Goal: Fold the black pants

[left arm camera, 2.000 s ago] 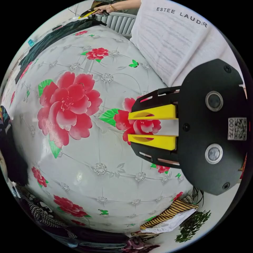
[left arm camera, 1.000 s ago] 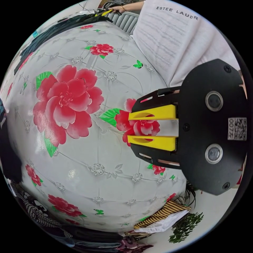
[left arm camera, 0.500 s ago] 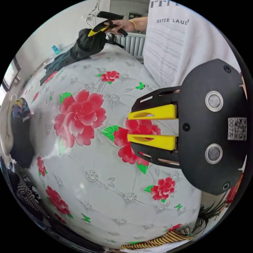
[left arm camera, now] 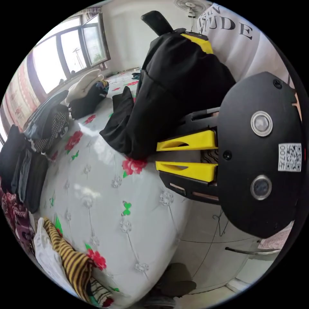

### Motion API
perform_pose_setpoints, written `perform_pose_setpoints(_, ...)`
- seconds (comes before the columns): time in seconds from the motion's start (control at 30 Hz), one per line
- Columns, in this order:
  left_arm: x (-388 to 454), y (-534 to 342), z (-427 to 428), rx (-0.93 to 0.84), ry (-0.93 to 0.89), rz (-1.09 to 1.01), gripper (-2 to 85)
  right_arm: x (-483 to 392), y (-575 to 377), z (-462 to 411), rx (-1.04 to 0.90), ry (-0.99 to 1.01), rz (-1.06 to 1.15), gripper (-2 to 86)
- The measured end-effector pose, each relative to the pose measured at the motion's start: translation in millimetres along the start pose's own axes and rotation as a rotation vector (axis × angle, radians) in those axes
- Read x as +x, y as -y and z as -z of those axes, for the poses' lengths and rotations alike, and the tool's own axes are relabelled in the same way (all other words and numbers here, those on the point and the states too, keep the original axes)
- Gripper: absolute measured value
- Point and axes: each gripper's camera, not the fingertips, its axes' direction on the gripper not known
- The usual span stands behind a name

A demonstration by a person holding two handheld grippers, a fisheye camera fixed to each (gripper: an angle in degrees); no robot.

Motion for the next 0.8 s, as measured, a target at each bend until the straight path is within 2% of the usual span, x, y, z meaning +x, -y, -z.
perform_pose_setpoints(0.13,-52.0,-39.4,17.0,-0.019,0.012,0.084,7.2,48.1,-65.0,36.0,0.157,-0.173,-0.283,7.9)
perform_pose_setpoints(0.2,-66.7,-59.1,33.1,-0.001,-0.001,0.077,7.7,75.3,-128.7,78.0,0.281,-0.319,-0.540,8.3)
perform_pose_setpoints(0.3,-53.9,-66.7,46.2,0.016,-0.027,-0.061,9.6,92.7,-205.0,130.1,0.417,-0.487,-0.824,9.1)
perform_pose_setpoints(0.37,-36.2,-62.4,42.0,-0.004,-0.041,-0.168,11.3,96.9,-231.9,152.0,0.461,-0.576,-0.922,9.7)
perform_pose_setpoints(0.53,16.8,-41.8,-4.1,-0.086,-0.108,-0.380,13.8,126.0,-247.9,179.3,0.469,-0.735,-1.057,11.1)
perform_pose_setpoints(0.67,43.5,-35.0,-77.5,-0.187,0.171,-0.561,9.8,176.2,-253.1,160.5,0.444,-0.681,-1.191,10.0)
perform_pose_setpoints(0.77,36.6,-7.4,-72.3,-0.222,0.160,-0.502,6.3,166.5,-237.7,133.8,0.361,-0.802,-1.155,3.9)
perform_pose_setpoints(0.8,30.4,1.0,-58.3,-0.181,0.196,-0.473,5.5,164.5,-233.4,120.1,0.329,-0.687,-1.108,1.8)
